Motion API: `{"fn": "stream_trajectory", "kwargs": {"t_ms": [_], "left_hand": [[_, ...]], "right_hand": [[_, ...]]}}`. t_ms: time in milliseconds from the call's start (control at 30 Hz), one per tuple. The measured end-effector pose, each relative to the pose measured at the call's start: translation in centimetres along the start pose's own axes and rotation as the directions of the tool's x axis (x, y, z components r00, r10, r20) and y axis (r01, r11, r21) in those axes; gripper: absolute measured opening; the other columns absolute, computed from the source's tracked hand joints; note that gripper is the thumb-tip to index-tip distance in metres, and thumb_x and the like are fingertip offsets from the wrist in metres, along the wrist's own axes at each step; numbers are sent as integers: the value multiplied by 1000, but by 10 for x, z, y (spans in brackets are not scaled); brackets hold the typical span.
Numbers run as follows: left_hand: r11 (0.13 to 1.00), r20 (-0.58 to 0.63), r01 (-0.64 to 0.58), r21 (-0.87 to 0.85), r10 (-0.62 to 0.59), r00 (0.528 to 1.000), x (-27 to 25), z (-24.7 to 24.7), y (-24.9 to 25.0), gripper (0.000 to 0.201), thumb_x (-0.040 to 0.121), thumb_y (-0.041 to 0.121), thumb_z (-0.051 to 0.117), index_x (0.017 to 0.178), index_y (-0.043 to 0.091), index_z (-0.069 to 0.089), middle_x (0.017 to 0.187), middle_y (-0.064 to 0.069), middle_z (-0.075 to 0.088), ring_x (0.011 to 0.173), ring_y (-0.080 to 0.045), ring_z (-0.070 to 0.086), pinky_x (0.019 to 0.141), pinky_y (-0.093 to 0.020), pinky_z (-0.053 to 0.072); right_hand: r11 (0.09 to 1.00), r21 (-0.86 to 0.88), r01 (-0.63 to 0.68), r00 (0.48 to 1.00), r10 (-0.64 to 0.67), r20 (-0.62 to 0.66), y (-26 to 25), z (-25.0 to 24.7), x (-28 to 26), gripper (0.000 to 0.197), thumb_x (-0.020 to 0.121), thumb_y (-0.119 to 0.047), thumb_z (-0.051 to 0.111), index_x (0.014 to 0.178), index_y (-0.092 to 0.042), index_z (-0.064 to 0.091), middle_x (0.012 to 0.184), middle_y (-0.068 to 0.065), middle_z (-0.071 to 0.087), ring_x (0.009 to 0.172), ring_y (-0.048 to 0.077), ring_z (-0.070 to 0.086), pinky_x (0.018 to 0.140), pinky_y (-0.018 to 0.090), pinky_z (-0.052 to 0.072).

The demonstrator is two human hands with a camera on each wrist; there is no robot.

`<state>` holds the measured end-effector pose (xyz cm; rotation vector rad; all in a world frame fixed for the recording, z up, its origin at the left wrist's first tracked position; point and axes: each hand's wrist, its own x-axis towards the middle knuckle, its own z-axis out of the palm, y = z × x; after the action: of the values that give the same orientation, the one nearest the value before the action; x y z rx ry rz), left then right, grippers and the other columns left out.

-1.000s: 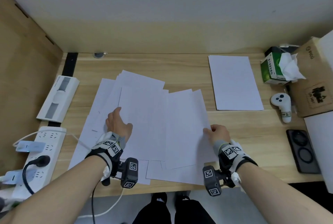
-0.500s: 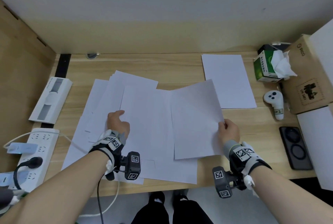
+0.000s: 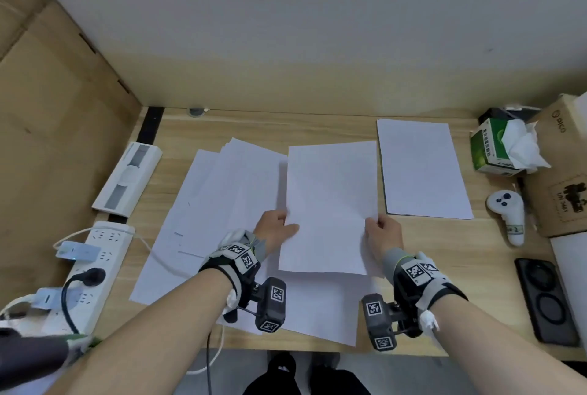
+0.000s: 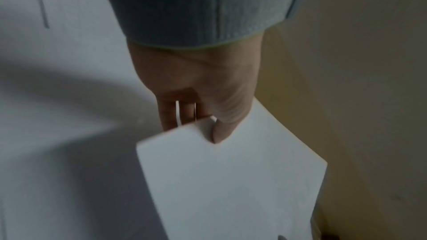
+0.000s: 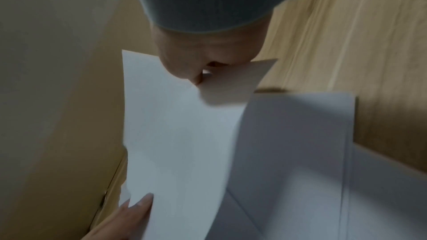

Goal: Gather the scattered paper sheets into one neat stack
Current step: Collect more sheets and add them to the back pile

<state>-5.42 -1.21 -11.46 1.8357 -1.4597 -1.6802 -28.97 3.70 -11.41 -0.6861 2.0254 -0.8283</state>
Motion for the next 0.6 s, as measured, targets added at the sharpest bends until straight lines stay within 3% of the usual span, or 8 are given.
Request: {"fn": "stream_trajectory", "kwargs": {"t_ms": [33,133,267,400,467,500,567,600], "left_hand": [[1000,-57,0,5,1,998,-2,-6,-4,5,83,22,64,79,20,60,85,-5,62,76,-23,60,70,-31,48],[999,-238,19,47,-7,971,-5,-38,-29,18,80,23,61,84,6,66,79,-6,61,71,-21,56,64,-27,40],[983,-320,95,157,-40,947,-8,-70,-58,15,81,21,63,73,10,56,69,-5,49,64,-20,45,55,-26,29],[962,-360,172,213,-87,929,-7,-84,-72,18,80,19,66,91,5,69,81,-5,63,73,-19,56,64,-24,38],[961,-397,174,217,-76,914,-5,-85,-73,30,78,17,69,106,7,66,97,-6,65,82,-18,58,69,-24,40],[962,-407,175,211,-76,910,-3,-86,-74,39,77,18,71,114,7,62,105,-8,64,88,-19,59,72,-25,42],[959,-394,197,202,-104,913,2,-86,-73,55,77,21,72,127,7,53,118,-11,60,103,-24,60,79,-27,44],[956,-381,218,194,-132,915,4,-86,-72,58,79,22,71,131,8,50,122,-10,59,108,-25,60,80,-27,43]], "right_hand": [[1000,4,-23,999,22,47,0,8,0,23,91,-9,46,68,-13,45,61,3,40,57,19,34,54,28,29],[998,-58,-39,977,51,209,3,43,-5,24,80,-16,55,60,-20,42,58,1,35,58,19,34,59,29,32],[989,-150,-16,955,60,290,9,75,-11,32,70,-25,61,56,-23,32,60,1,29,61,18,30,63,31,27],[954,-299,11,944,88,317,10,97,-14,31,70,-33,67,61,-21,40,62,3,40,60,20,36,61,30,27],[930,-368,9,953,103,285,9,101,-12,25,73,-33,72,71,-21,50,69,0,52,66,23,47,64,30,36],[924,-381,-4,961,110,256,8,102,-11,24,75,-33,74,84,-21,55,79,-2,59,77,23,55,72,32,43],[927,-374,-37,972,120,201,8,103,-8,41,76,-37,77,107,-22,54,98,-3,63,96,24,60,90,38,48],[926,-376,-43,975,121,188,7,104,-6,45,76,-39,77,111,-21,55,102,-2,63,100,24,61,94,39,48]]}}
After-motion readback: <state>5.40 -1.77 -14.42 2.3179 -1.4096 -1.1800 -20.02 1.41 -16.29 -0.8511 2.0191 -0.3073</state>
